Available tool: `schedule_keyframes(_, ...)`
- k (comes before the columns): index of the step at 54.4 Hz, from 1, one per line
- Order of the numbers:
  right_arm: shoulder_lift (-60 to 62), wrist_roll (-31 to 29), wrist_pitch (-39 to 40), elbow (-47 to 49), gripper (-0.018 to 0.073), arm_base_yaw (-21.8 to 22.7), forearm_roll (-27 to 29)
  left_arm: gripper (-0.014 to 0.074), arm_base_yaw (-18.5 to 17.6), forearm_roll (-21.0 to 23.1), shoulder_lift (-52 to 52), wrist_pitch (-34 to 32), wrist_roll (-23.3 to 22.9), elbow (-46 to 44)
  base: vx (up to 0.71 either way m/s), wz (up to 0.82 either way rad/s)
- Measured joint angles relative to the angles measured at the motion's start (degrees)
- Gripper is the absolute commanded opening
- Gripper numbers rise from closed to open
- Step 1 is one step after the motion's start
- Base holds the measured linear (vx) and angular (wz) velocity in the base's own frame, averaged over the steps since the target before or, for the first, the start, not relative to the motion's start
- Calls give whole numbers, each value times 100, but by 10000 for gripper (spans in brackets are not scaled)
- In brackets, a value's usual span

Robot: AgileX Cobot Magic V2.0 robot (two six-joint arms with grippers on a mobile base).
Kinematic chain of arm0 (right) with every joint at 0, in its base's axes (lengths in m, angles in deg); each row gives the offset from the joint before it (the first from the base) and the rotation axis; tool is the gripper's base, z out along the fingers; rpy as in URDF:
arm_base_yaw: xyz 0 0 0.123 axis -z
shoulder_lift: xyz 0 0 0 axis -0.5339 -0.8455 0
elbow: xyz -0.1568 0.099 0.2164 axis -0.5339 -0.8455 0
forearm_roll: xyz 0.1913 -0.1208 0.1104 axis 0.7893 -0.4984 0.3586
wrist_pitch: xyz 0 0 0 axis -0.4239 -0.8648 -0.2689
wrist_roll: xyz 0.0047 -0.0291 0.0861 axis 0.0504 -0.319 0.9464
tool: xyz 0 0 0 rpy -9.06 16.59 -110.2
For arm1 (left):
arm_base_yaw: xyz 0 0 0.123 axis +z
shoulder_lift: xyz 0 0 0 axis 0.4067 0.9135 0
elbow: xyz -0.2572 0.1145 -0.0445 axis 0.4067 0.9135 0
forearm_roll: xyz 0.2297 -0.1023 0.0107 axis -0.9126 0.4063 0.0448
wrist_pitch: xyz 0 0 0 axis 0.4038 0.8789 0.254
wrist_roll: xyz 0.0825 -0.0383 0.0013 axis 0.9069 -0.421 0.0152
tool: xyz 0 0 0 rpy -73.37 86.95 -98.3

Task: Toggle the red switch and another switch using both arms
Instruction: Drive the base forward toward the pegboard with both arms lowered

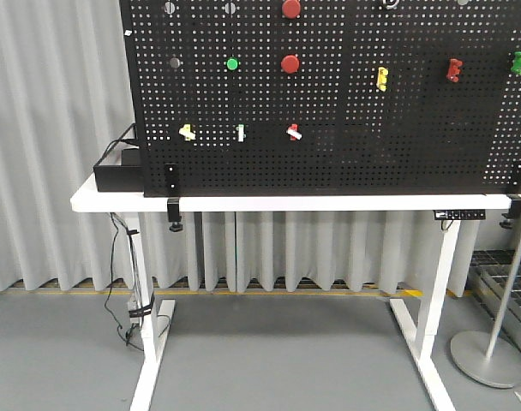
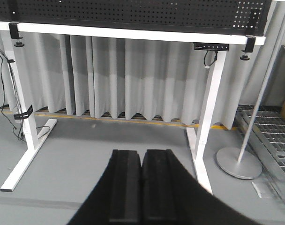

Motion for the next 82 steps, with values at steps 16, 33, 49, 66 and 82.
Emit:
schedule_keyframes(16, 0, 0, 0, 0, -6, 0, 0, 3, 0, 0, 0, 0, 0, 0, 20, -11)
schedule_keyframes(33, 0, 0, 0, 0, -6, 0, 0, 3, 0, 0, 0, 0, 0, 0, 23, -6)
schedule_keyframes(49, 0, 0, 0, 0, -6, 0, 0, 3, 0, 0, 0, 0, 0, 0, 22, 3)
schedule_keyframes(66, 0, 0, 0, 0, -6, 0, 0, 3, 0, 0, 0, 0, 0, 0, 23, 6)
schedule_keyframes(82, 0, 0, 0, 0, -6, 0, 0, 3, 0, 0, 0, 0, 0, 0, 26, 3)
